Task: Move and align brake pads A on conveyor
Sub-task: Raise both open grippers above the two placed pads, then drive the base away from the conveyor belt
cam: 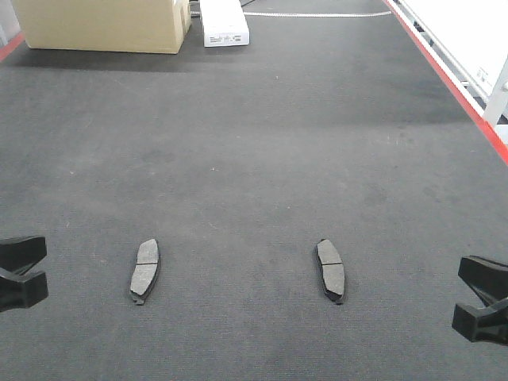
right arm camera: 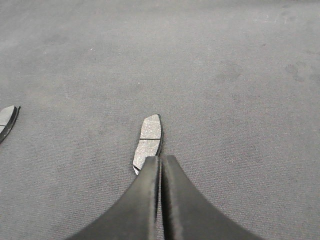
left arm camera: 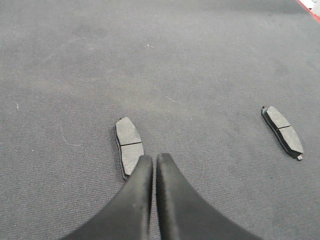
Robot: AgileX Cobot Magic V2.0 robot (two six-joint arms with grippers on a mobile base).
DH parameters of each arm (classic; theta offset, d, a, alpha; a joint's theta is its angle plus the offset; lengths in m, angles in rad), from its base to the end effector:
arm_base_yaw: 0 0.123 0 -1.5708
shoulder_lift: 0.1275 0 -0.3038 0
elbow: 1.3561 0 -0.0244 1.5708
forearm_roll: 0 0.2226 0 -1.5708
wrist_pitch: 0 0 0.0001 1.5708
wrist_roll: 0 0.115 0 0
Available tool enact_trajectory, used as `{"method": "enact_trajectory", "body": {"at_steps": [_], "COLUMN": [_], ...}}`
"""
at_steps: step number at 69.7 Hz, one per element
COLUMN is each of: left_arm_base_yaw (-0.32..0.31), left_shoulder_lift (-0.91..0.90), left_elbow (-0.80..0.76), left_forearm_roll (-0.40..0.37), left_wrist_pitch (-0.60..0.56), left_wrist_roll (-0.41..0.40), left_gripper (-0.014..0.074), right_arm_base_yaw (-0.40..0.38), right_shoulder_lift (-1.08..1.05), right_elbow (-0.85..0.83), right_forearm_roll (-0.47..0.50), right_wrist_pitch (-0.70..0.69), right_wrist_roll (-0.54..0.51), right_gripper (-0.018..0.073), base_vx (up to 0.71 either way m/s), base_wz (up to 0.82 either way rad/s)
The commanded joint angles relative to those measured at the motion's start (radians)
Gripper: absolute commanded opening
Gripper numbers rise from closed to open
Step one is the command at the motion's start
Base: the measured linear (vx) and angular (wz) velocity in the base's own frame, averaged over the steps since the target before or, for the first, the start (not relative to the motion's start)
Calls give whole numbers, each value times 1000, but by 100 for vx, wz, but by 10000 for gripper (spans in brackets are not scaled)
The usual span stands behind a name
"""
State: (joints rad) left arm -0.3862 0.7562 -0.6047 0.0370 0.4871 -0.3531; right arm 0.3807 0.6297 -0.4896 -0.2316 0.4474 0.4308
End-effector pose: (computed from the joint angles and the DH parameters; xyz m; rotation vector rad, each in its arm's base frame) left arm 0.1202 -0.0467 0.3076 0.0603 2.1471 -0.3981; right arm 0.1005 0.0279 0.2903 -0.1031 2.0664 0.2696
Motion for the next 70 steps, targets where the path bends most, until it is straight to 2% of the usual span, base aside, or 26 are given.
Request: {"method": "enact_trajectory", "body": {"at_steps": [1, 70], "left_arm_base_yaw": [-5, -5], "left_shoulder_lift": [-3, -3], "left_elbow": [-25, -25], "left_forearm_roll": [-1, -1], "left_wrist_pitch": [-60, -60], "left_wrist_roll": [-5, -5], "left_gripper": [-8, -8], "right_arm_base_yaw": [-1, -1], "right_shoulder_lift": [0, 0], "right_elbow": [-28, -28], "right_forearm_roll": [-20, -20], "right_wrist_pitch": [-65, -65], "right_wrist_roll": [-3, -3], "right_gripper": [-10, -10], "base_vx": [0, 0], "base_wz": [0, -1]}}
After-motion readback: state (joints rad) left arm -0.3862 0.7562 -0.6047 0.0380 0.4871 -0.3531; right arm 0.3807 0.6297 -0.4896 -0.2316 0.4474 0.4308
